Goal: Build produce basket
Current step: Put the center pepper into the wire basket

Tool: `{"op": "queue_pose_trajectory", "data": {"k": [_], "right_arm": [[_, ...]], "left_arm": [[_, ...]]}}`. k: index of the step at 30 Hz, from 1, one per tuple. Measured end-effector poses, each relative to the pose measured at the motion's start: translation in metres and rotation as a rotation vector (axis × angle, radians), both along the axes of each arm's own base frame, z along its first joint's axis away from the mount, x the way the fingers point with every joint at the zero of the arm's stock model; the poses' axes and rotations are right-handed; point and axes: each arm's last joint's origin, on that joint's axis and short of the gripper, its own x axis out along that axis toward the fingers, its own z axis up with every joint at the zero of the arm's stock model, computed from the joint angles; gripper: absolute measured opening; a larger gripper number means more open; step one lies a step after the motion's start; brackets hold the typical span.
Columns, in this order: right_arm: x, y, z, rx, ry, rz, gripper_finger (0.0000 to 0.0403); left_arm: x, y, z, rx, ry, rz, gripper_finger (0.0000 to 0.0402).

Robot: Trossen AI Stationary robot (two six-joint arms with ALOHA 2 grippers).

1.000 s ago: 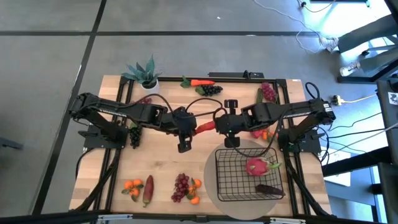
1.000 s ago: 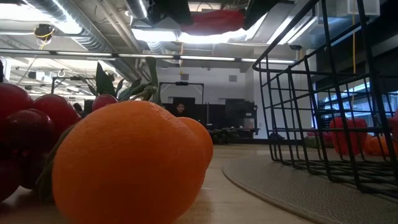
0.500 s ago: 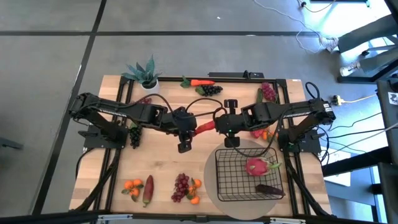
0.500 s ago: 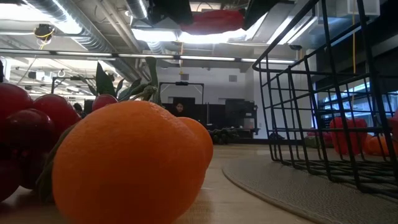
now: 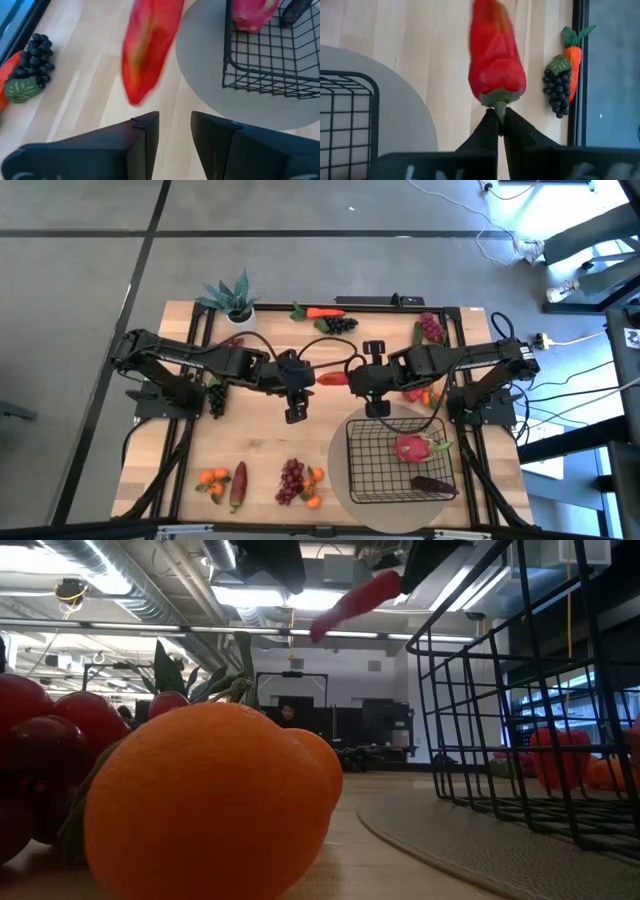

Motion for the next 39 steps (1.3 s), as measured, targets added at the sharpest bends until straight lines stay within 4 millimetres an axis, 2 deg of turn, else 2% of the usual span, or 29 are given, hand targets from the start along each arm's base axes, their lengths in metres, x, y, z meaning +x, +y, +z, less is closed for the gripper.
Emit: {"op": "queue_pose_trajectory", "data": {"k": [7,15,20,26,34,39], "right_arm": [[-0.008,-0.001,0.01,0.0,0.036,-0.023,0.0],[-0.032,0.013,0.034,0.041,0.062,-0.072,0.0],[-0.054,0.031,0.043,0.146,0.085,-0.097,0.0],[-0.074,0.06,0.049,0.338,0.104,-0.101,0.0],[-0.096,0.094,0.051,0.609,0.218,-0.221,0.0],[-0.109,0.114,0.049,0.746,0.341,-0.363,0.0]], "left_arm": [[-0.003,0.003,0.004,0.062,-0.012,0.053,0.0101],[-0.031,0.009,0.029,0.101,-0.062,0.106,0.0101],[-0.053,0.012,0.048,0.1,-0.126,0.12,0.0099],[-0.069,0.016,0.056,0.132,-0.129,0.154,0.0101],[-0.072,0.016,0.06,0.141,-0.141,0.148,0.0101],[-0.072,0.016,0.06,0.141,-0.142,0.147,0.0099]]}}
